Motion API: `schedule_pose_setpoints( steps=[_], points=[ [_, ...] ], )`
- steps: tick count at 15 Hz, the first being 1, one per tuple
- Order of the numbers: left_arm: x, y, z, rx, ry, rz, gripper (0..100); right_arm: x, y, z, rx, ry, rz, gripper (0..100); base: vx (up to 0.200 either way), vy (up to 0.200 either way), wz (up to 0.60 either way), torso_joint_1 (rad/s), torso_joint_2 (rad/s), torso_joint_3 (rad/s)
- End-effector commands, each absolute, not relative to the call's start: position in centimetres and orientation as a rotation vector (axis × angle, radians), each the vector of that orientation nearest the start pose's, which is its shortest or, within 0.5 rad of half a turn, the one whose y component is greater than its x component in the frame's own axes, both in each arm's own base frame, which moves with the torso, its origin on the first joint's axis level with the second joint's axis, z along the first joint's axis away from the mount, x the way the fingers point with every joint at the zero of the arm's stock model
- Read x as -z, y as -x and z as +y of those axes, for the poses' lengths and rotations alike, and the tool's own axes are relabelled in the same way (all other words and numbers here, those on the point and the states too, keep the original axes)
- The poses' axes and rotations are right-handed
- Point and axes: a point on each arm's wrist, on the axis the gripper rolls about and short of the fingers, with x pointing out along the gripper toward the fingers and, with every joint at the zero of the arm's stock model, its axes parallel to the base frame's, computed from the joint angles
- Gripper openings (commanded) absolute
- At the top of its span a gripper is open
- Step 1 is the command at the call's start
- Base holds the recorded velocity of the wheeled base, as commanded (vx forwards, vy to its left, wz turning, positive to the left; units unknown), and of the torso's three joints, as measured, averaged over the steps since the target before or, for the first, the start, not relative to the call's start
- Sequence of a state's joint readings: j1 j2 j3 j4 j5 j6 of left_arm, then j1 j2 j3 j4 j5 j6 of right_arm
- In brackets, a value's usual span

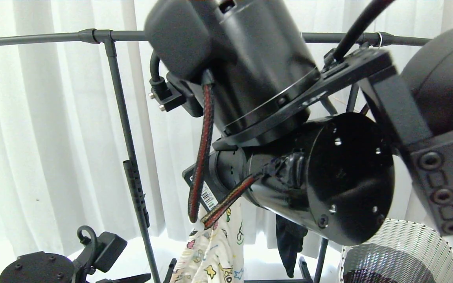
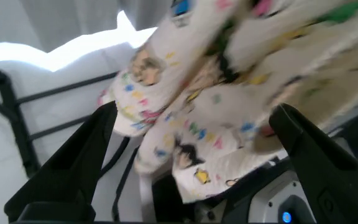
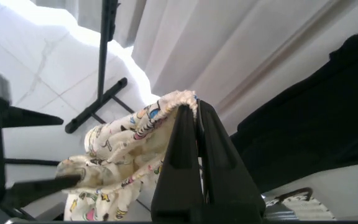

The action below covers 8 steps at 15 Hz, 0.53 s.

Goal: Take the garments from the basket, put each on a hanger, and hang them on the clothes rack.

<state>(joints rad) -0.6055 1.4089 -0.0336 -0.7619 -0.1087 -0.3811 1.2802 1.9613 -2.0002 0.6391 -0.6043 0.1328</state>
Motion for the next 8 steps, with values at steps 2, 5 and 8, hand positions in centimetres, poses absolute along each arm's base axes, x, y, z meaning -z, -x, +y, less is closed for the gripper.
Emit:
schedule_pose_setpoints(
  steps=[2,5,8],
  points=[
    [-6.8,-12.7,-8.1,0.486,0.195,0.803,100,-31.9,-11.3,33.6,-0.638,0.358,0.369,0,0.000,0.000,0.00,0.000,0.00,0.000],
    [-6.9,-13.8,-8.8,0.486,0.197,0.802,0,-32.8,-11.0,32.8,-0.647,0.362,0.347,0,0.000,0.000,0.00,0.000,0.00,0.000],
    [-7.2,-14.2,-9.2,0.504,0.184,0.777,0,-32.9,-11.3,32.6,-0.635,0.347,0.348,0,0.000,0.000,0.00,0.000,0.00,0.000]
  ],
)
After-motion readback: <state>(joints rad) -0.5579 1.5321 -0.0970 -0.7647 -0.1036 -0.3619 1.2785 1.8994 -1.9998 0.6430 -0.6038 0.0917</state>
